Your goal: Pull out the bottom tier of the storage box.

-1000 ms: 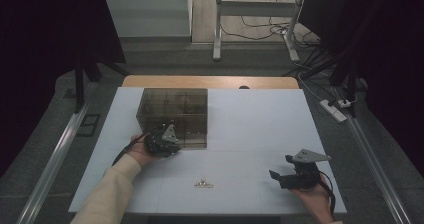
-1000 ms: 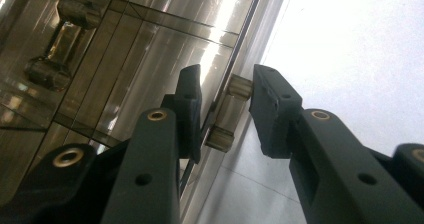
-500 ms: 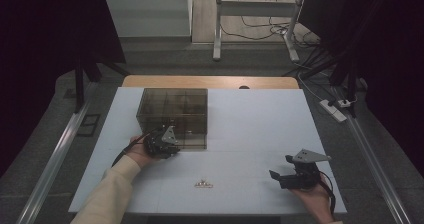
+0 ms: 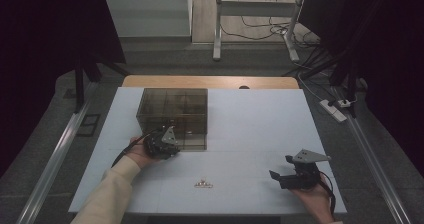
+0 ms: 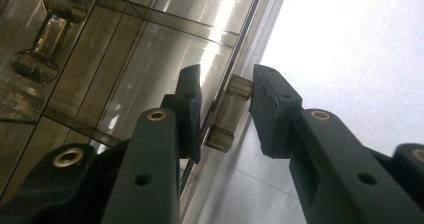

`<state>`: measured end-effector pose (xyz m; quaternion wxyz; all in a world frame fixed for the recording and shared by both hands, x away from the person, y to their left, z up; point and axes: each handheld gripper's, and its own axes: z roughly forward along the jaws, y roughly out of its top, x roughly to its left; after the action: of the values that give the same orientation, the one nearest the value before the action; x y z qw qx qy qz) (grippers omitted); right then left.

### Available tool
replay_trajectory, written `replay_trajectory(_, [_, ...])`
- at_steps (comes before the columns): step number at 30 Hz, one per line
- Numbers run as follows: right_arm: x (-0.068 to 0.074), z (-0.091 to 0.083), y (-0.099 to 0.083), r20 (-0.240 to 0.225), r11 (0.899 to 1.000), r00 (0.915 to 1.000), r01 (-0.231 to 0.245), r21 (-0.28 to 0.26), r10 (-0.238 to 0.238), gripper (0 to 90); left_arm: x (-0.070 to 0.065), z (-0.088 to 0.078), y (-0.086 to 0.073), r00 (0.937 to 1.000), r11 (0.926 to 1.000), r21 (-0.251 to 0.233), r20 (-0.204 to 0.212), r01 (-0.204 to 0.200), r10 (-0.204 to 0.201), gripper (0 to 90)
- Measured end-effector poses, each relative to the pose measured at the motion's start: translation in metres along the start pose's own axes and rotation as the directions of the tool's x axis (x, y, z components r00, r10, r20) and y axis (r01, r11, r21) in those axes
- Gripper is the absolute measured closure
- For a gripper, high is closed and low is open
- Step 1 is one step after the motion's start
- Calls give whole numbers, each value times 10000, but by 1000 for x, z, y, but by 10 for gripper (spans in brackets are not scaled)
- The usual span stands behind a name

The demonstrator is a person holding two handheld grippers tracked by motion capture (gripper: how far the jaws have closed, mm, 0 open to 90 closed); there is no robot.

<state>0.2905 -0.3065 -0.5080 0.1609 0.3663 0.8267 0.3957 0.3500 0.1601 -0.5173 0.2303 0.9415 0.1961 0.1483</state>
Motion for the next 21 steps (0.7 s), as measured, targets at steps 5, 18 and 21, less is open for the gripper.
replay_trajectory(5, [0, 0, 0, 5, 10000, 10000, -6, -2, 6, 131, 0, 0, 0, 10000, 10000, -19, 18, -3, 3, 661])
replay_trajectory(18, [0, -1, 0, 13, 10000, 10000, -8, -2, 8, 131, -2, -1, -2, 10000, 10000, -38, 31, -5, 5, 660])
replay_trajectory(21, [0, -1, 0, 13, 10000, 10000, 1, -7, -1, 131, -2, -2, -2, 10000, 10000, -24, 30, -19, 19, 659])
